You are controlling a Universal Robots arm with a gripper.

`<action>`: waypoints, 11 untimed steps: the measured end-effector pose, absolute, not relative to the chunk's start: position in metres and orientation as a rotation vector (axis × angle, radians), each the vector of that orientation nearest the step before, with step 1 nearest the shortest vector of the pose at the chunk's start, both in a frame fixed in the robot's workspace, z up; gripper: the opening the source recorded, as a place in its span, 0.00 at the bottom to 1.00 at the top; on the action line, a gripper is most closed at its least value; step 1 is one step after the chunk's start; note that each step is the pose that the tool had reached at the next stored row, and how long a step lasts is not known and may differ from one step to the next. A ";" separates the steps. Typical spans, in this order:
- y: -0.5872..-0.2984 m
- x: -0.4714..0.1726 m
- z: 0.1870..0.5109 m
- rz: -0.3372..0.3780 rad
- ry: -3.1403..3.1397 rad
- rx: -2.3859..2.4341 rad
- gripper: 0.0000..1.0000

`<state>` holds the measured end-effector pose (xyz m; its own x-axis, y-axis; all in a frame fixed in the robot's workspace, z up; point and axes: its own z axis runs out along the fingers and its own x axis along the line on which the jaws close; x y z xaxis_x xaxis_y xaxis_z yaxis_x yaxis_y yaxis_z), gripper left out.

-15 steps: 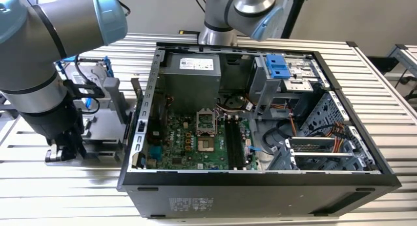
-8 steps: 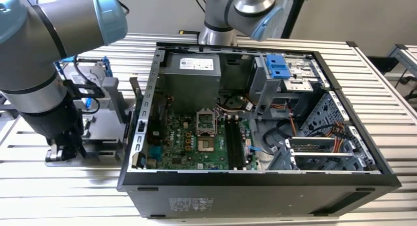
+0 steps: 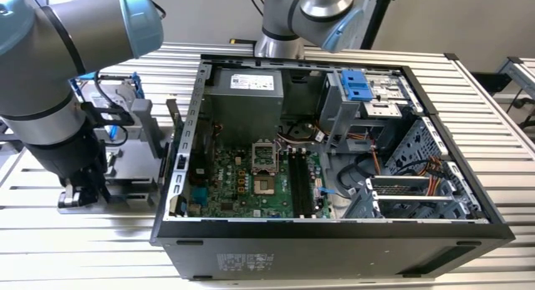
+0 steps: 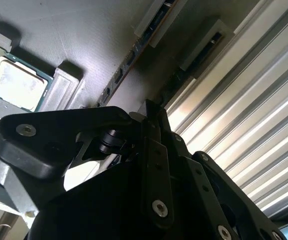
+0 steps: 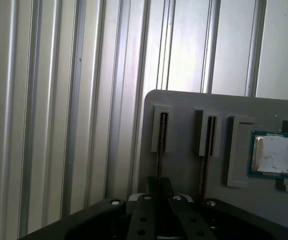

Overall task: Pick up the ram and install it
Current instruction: 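Pick up the ram and move it above insertion slot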

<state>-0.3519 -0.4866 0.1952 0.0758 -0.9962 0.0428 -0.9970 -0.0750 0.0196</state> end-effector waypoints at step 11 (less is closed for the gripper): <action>-0.487 -0.352 0.214 0.028 -2.106 2.272 0.00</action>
<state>-0.3519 -0.4866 0.2143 0.0757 -0.9962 0.0427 -0.9970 -0.0749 0.0195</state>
